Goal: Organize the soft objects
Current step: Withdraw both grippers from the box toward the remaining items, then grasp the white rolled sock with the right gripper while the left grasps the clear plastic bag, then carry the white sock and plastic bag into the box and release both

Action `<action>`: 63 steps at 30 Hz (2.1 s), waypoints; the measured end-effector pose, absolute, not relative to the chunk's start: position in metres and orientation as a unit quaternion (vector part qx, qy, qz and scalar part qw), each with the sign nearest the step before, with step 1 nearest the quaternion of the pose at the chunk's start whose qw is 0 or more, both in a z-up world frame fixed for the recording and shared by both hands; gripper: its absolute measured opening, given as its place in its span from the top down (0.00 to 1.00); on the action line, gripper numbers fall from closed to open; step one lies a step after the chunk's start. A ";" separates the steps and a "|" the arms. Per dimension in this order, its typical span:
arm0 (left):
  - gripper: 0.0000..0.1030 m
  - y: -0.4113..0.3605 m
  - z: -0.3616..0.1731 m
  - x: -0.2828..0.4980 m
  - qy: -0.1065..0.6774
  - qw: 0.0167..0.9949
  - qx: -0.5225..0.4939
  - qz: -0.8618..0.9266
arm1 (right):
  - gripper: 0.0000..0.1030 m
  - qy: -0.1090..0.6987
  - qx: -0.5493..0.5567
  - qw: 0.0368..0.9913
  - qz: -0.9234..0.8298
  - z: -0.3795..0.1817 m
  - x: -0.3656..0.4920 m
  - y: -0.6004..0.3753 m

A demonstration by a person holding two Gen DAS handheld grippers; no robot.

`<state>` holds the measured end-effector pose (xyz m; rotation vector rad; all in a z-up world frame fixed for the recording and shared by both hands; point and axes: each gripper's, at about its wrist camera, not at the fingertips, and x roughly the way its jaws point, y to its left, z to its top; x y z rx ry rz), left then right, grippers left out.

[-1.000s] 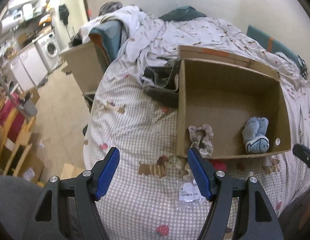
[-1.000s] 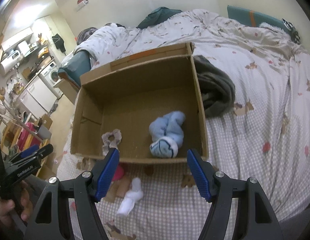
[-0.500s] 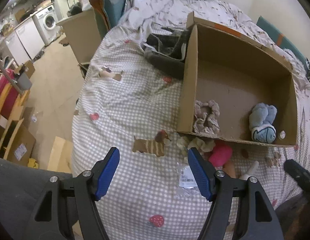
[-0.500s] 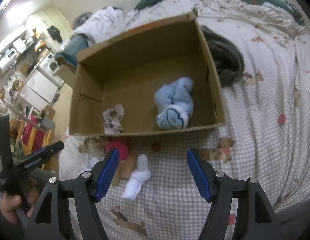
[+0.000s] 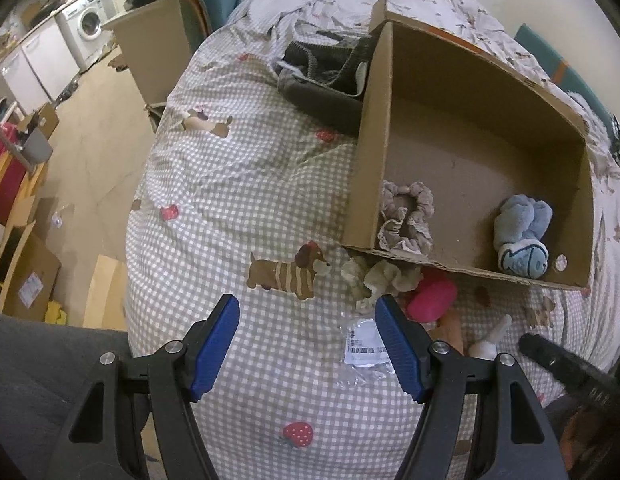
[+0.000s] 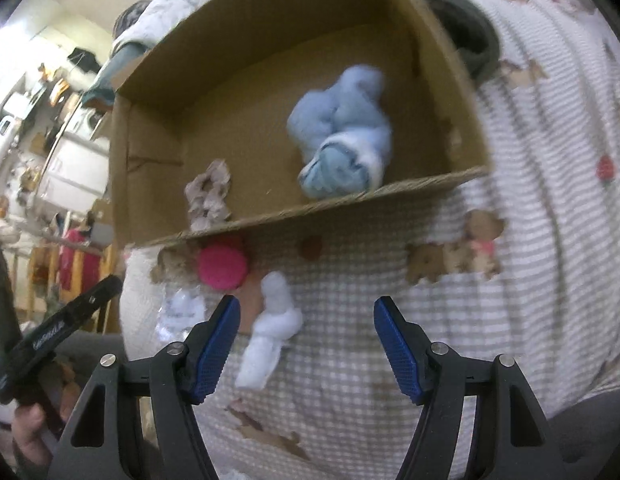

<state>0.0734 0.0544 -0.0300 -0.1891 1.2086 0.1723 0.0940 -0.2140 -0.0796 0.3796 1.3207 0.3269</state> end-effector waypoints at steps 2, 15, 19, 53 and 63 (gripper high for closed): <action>0.34 0.057 -0.035 0.075 0.575 0.808 -0.097 0.082 | 0.29 0.619 0.162 0.751 0.163 -0.088 0.095 -0.200; 0.34 0.045 -0.078 0.082 0.647 0.752 -0.116 0.040 | 0.67 0.618 0.123 0.753 0.186 -0.096 0.094 -0.167; 0.36 0.024 -0.084 0.087 0.652 0.754 -0.078 0.022 | 0.67 0.607 0.145 0.761 0.177 -0.088 0.090 -0.178; 0.91 0.024 -0.046 0.060 0.576 0.815 -0.061 0.011 | 0.67 0.604 0.149 0.768 0.153 -0.083 0.086 -0.198; 0.91 0.020 -0.036 0.049 0.560 0.828 -0.031 0.028 | 0.67 0.590 0.127 0.782 0.154 -0.076 0.080 -0.196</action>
